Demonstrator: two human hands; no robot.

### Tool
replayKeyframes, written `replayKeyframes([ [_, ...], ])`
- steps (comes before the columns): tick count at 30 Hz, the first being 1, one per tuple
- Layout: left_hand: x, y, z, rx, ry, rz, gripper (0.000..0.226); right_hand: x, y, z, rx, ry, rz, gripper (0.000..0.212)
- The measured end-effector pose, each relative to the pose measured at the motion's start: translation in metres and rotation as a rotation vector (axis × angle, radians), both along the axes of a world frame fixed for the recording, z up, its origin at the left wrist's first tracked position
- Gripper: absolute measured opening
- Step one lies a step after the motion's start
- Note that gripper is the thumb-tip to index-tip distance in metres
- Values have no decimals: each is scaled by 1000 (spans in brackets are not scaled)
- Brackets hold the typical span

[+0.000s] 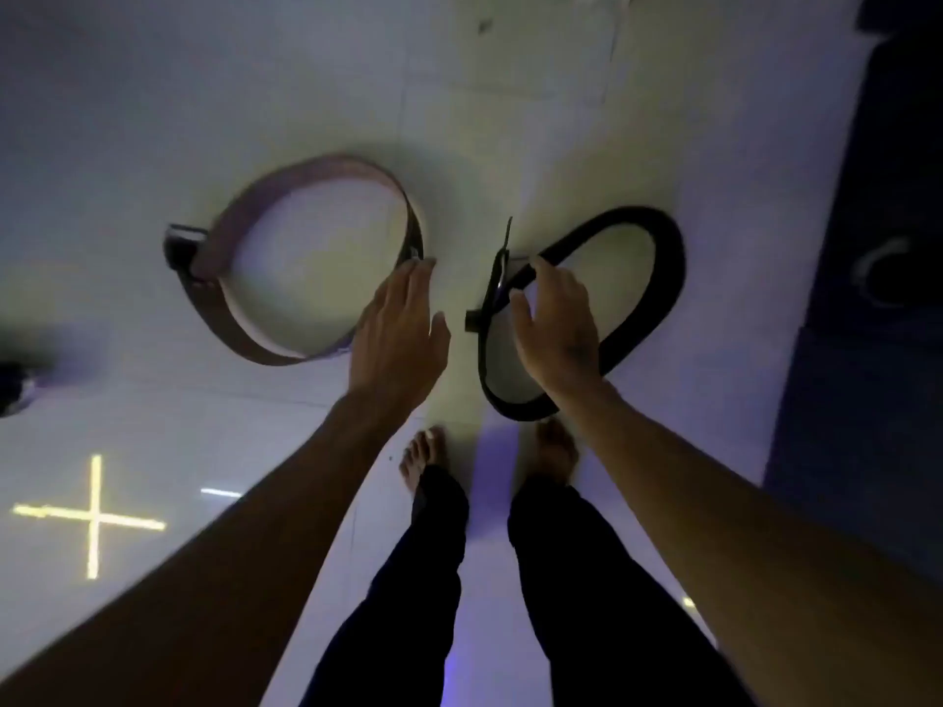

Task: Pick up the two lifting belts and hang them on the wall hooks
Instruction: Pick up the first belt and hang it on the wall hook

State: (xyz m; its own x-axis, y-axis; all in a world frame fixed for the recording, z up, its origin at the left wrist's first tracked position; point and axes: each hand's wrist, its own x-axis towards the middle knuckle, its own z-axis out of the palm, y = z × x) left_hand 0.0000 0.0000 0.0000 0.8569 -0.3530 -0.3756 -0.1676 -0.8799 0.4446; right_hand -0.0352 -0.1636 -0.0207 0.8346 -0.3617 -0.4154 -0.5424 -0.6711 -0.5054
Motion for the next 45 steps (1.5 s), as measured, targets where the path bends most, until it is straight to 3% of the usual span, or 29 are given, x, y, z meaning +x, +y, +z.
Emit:
replayKeyframes([
  [5,-20,-4,-106,10,109,66,59,19,14,-120,-80,-36,49,60],
  [9,-25,0,-145,34,102,81,58,40,19,-168,-201,30,17,77],
  [13,-26,5,-147,-4,146,89,55,50,21,-180,-218,113,-55,59],
  [16,-21,9,-134,-50,189,130,50,50,16,-158,-89,165,-240,47],
  [21,-14,1,-78,-114,333,348,38,25,13,-69,100,33,-337,50],
  [25,-5,-26,1,-332,619,626,55,0,2,23,266,-92,-333,50],
  [27,1,-36,41,-428,652,698,69,-9,-8,68,323,-125,-280,51],
  [30,9,-50,109,-499,587,673,69,-11,-35,133,356,-173,-255,49],
  [33,15,-65,178,-544,498,614,47,-11,-66,202,368,-217,-207,46],
  [35,21,-79,231,-581,495,538,44,-13,-80,255,389,-237,-167,47],
  [43,32,-112,460,-581,526,437,97,-19,-109,457,432,-451,-89,44],
  [45,32,-119,506,-586,541,437,91,-18,-110,501,437,-537,-59,44],
])
